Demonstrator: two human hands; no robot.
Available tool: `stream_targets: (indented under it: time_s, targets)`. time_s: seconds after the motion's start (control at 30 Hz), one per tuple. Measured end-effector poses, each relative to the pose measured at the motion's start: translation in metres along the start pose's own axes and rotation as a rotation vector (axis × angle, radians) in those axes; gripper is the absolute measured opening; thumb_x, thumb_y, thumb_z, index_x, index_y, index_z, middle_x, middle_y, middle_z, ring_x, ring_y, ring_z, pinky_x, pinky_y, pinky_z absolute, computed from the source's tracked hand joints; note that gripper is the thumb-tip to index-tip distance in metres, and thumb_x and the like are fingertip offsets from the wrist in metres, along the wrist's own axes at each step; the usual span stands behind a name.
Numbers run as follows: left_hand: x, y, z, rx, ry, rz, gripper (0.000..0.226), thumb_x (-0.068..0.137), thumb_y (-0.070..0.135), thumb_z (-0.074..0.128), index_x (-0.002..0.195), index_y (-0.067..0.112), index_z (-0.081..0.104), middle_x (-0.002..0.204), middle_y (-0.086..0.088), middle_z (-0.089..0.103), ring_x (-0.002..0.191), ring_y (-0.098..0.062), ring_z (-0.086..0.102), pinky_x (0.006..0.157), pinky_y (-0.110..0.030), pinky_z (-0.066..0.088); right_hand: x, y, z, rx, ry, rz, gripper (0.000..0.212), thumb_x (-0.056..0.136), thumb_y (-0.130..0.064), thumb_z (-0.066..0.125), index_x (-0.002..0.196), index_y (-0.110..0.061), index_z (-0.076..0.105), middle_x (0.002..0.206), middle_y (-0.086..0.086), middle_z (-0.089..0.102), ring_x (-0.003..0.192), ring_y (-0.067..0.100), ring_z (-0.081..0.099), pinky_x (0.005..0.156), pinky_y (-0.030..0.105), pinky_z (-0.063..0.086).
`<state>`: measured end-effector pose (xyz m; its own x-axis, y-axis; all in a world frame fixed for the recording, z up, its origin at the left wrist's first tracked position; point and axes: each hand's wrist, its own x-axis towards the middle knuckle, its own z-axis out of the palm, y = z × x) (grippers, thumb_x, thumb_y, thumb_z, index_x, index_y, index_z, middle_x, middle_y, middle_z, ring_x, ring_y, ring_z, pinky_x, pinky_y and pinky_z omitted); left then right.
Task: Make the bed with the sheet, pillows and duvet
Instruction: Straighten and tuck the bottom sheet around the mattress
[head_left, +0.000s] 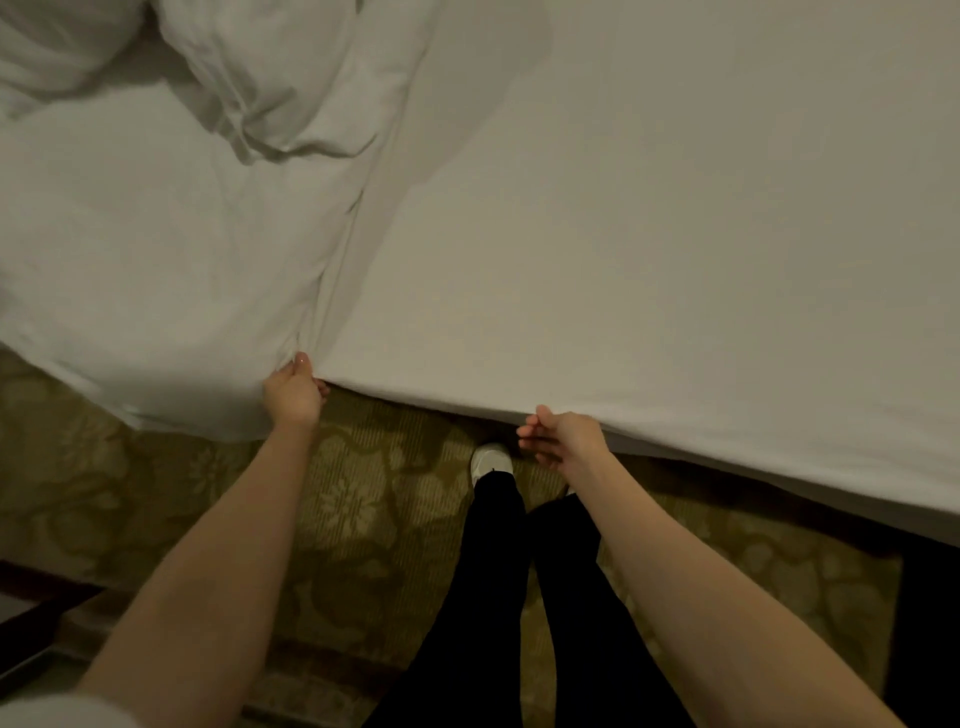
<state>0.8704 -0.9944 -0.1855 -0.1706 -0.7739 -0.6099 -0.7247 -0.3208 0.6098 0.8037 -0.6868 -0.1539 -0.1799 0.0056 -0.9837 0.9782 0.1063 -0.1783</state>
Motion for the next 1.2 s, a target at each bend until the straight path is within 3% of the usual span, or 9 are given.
stream_targets:
  time_s: [0.13, 0.27, 0.4, 0.5, 0.57, 0.7, 0.87, 1.0, 1.2]
  targets:
    - [0.008, 0.006, 0.020, -0.003, 0.037, -0.087, 0.037, 0.099, 0.029, 0.042, 0.124, 0.007, 0.057, 0.108, -0.013, 0.064, 0.078, -0.031, 0.065, 0.073, -0.040, 0.056, 0.002, -0.010, -0.005, -0.072, 0.006, 0.044, 0.022, 0.095, -0.025, 0.055, 0.095, -0.003, 0.061, 0.073, 0.005, 0.066, 0.060, 0.018, 0.058, 0.049, 0.024, 0.040]
    - [0.010, 0.003, 0.025, 0.101, 0.039, -0.113, 0.039, 0.100, 0.023, 0.035, 0.131, 0.004, 0.050, 0.125, -0.017, 0.058, 0.101, -0.034, 0.064, 0.085, -0.044, 0.055, 0.003, -0.005, -0.032, 0.018, 0.027, 0.049, 0.034, 0.090, -0.020, 0.062, 0.119, -0.001, 0.057, 0.083, 0.008, 0.061, 0.066, 0.021, 0.057, 0.052, 0.029, 0.042]
    - [-0.022, -0.006, 0.042, 0.074, -0.022, -0.148, 0.040, 0.092, 0.007, 0.039, 0.130, 0.010, 0.052, 0.127, -0.014, 0.058, 0.096, -0.028, 0.061, 0.080, -0.035, 0.053, 0.008, 0.005, -0.087, 0.234, 0.195, 0.035, 0.021, 0.091, -0.007, 0.051, 0.111, -0.004, 0.055, 0.087, 0.012, 0.058, 0.065, 0.022, 0.056, 0.052, 0.031, 0.045]
    - [-0.072, -0.017, 0.074, 0.066, -0.092, -0.135, 0.037, 0.092, 0.010, 0.041, 0.128, 0.010, 0.051, 0.126, -0.014, 0.057, 0.098, -0.025, 0.060, 0.078, -0.034, 0.051, 0.008, 0.012, -0.136, 0.384, 0.336, 0.013, 0.008, 0.092, -0.007, 0.047, 0.095, -0.004, 0.054, 0.082, 0.010, 0.056, 0.066, 0.022, 0.057, 0.055, 0.033, 0.048]
    - [-0.111, -0.026, 0.103, 0.068, -0.158, -0.161, 0.036, 0.095, 0.012, 0.038, 0.130, 0.009, 0.047, 0.126, -0.014, 0.057, 0.097, -0.024, 0.060, 0.074, -0.034, 0.050, 0.006, 0.015, -0.170, 0.455, 0.408, -0.028, 0.012, 0.092, -0.007, 0.046, 0.081, -0.007, 0.052, 0.081, 0.009, 0.056, 0.067, 0.021, 0.057, 0.056, 0.033, 0.049]
    - [-0.194, -0.045, 0.164, 0.100, -0.307, -0.270, 0.038, 0.100, 0.014, 0.034, 0.137, 0.007, 0.039, 0.131, -0.017, 0.053, 0.111, -0.028, 0.060, 0.076, -0.035, 0.047, -0.003, 0.013, -0.241, 0.562, 0.489, -0.111, 0.017, 0.091, -0.008, 0.046, 0.075, -0.010, 0.049, 0.079, 0.008, 0.054, 0.070, 0.018, 0.055, 0.072, 0.035, 0.051]
    - [-0.308, -0.067, 0.240, 0.160, -0.600, -0.365, 0.034, 0.101, 0.013, 0.035, 0.131, 0.001, 0.045, 0.134, -0.016, 0.053, 0.121, -0.029, 0.054, 0.088, -0.037, 0.044, -0.014, 0.010, -0.339, 0.594, 0.472, -0.147, 0.013, 0.093, -0.008, 0.046, 0.082, -0.006, 0.052, 0.079, 0.007, 0.055, 0.072, 0.017, 0.053, 0.078, 0.034, 0.048]
    - [-0.388, -0.080, 0.294, 0.130, -0.768, -0.452, 0.023, 0.098, 0.014, 0.046, 0.119, 0.008, 0.053, 0.132, -0.015, 0.056, 0.114, -0.024, 0.057, 0.090, -0.038, 0.044, -0.017, 0.008, -0.417, 0.617, 0.470, -0.173, 0.011, 0.093, -0.013, 0.049, 0.101, -0.007, 0.053, 0.077, 0.005, 0.054, 0.067, 0.016, 0.051, 0.062, 0.030, 0.045]
    - [-0.475, -0.095, 0.370, 0.118, -0.842, -0.537, 0.034, 0.094, 0.023, 0.057, 0.125, 0.009, 0.052, 0.128, -0.017, 0.058, 0.102, -0.022, 0.059, 0.077, -0.031, 0.050, -0.006, -0.003, -0.520, 0.656, 0.505, -0.181, 0.022, 0.094, -0.026, 0.049, 0.109, -0.010, 0.048, 0.082, 0.007, 0.053, 0.069, 0.018, 0.054, 0.056, 0.030, 0.048]
